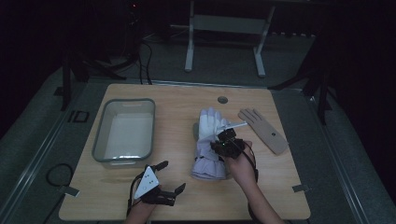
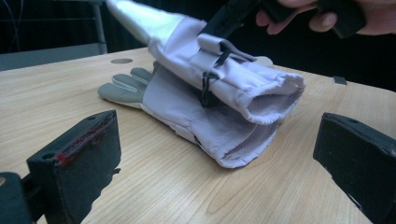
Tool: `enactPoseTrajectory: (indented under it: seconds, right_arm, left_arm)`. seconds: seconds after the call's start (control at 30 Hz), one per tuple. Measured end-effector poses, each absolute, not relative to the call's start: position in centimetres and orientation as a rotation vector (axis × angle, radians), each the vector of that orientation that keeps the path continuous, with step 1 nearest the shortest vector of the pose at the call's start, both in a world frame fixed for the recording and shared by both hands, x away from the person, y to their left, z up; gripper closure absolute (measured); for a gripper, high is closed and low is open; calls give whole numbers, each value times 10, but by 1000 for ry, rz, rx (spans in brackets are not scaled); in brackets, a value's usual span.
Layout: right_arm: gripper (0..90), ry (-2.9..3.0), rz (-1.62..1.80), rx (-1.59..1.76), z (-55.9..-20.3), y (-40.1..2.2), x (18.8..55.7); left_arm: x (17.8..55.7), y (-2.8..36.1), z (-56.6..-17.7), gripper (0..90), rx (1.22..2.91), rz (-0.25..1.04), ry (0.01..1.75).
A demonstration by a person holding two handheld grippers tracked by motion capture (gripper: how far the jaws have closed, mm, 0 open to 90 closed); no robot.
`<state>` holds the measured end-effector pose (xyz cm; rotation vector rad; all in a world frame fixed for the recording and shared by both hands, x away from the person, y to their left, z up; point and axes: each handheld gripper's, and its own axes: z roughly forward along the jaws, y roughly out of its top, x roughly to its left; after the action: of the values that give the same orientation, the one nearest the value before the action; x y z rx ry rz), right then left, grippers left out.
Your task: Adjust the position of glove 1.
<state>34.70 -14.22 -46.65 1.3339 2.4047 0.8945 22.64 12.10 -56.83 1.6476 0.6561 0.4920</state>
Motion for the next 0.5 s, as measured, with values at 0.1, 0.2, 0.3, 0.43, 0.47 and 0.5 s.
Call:
enactPoseTrajectory:
  seconds: [0.1,0.2,0.3,0.43,0.47,0.5]
  right_arm:
    - [786,2427,859,1325,-476,-137,353]
    - [780,2447,836,1315,-486,-135,357]
    - [778,2465,838,1284,-493,-136,359]
    - [776,2517,858,1235,-502,-138,365]
    - [776,2525,873,1232,-503,-138,366]
    - [776,2536,881,1204,-503,-138,366]
  left_arm:
    - [226,121,-568,9,1649,492,656]
    - [226,121,-568,9,1647,492,656]
    - [226,121,-568,9,1643,490,658]
    - [226,121,-568,8,1648,494,656]
    - [226,121,-568,8,1650,495,654]
    - [226,121,-568,9,1652,495,654]
